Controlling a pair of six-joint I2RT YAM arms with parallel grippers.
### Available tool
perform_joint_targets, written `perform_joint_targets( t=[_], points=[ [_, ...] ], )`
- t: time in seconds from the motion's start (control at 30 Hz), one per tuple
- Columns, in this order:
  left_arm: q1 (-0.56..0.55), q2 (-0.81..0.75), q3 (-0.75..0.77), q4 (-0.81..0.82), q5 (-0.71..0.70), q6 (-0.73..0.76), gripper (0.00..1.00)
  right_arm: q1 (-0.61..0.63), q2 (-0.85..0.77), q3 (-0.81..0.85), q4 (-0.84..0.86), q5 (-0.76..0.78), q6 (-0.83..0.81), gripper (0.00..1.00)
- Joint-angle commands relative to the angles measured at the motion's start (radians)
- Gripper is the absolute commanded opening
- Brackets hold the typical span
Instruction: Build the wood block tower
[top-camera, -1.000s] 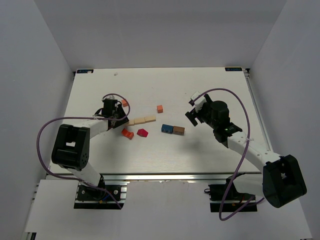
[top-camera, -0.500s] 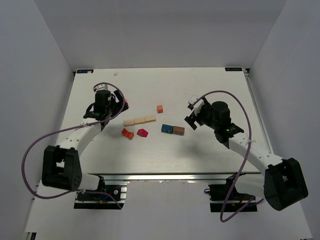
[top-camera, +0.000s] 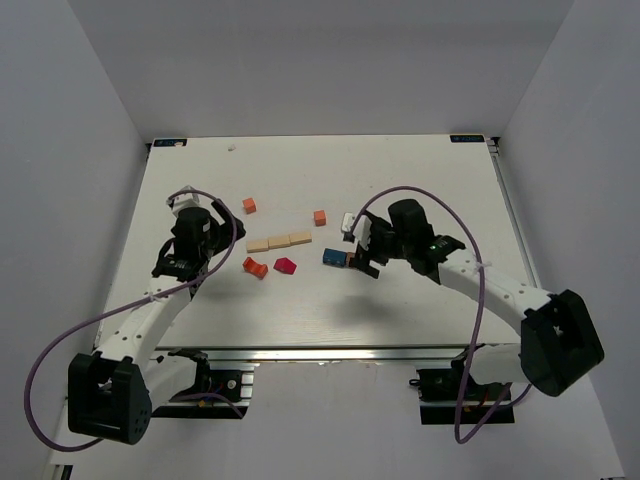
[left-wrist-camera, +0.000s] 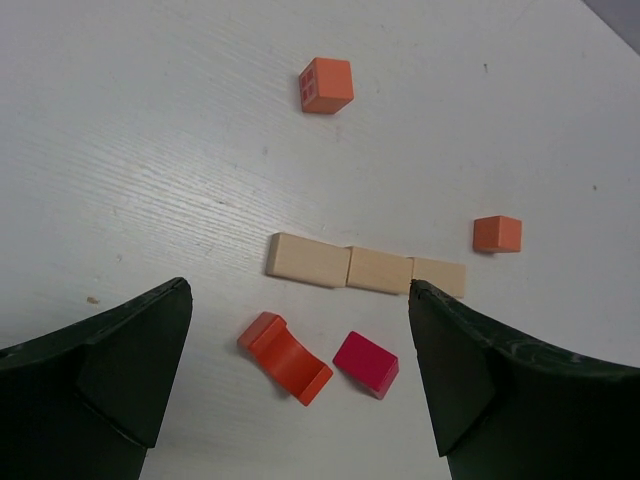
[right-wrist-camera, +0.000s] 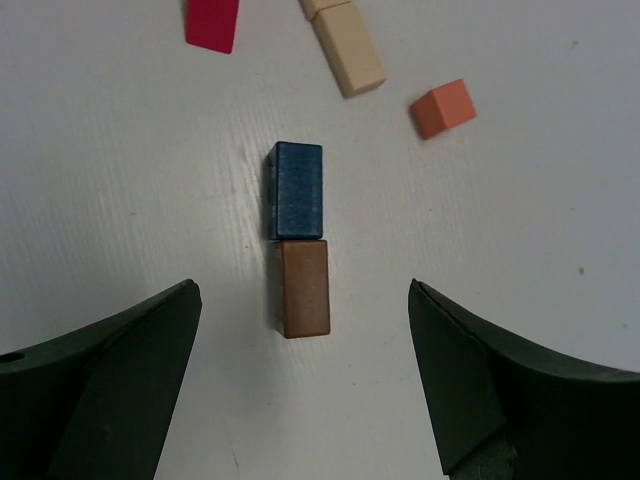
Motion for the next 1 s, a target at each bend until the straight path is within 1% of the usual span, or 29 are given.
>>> perform_joint_targets(
  t=[0.0, 0.13, 0.27, 0.4, 0.57, 0.97],
  points=[
    [-0.003, -0.002, -0.013, 0.015, -0.015, -0.011, 0.98, 0.011, 0.06, 0.072, -0.066, 0.01, -0.043, 0.89],
    [-0.003, 0.028, 0.003, 0.017, 0.008, -0.005, 0.98, 0.011, 0.152, 0.144, -0.133, -0.004, -0.046, 0.88],
    [-0.003, 0.029, -0.006, 0.018, -0.008, 0.001, 0.98, 0.011, 0.239, 0.187, -0.144, -0.006, -0.044, 0.87],
    [-0.005, 0.034, -0.01, 0.032, -0.01, 0.004, 0.98, 0.011, 0.291, 0.228, -0.162, -0.024, -0.055, 0.87],
    [-0.003, 0.048, -0.007, 0.027, -0.016, 0.007, 0.98, 0.011, 0.371, 0.285, -0.189, -0.004, -0.053, 0.86],
    [-0.005, 0.051, -0.012, 0.032, -0.028, 0.012, 0.98, 0.025, 0.465, 0.314, -0.163, 0.037, -0.055, 0.84]
  ],
)
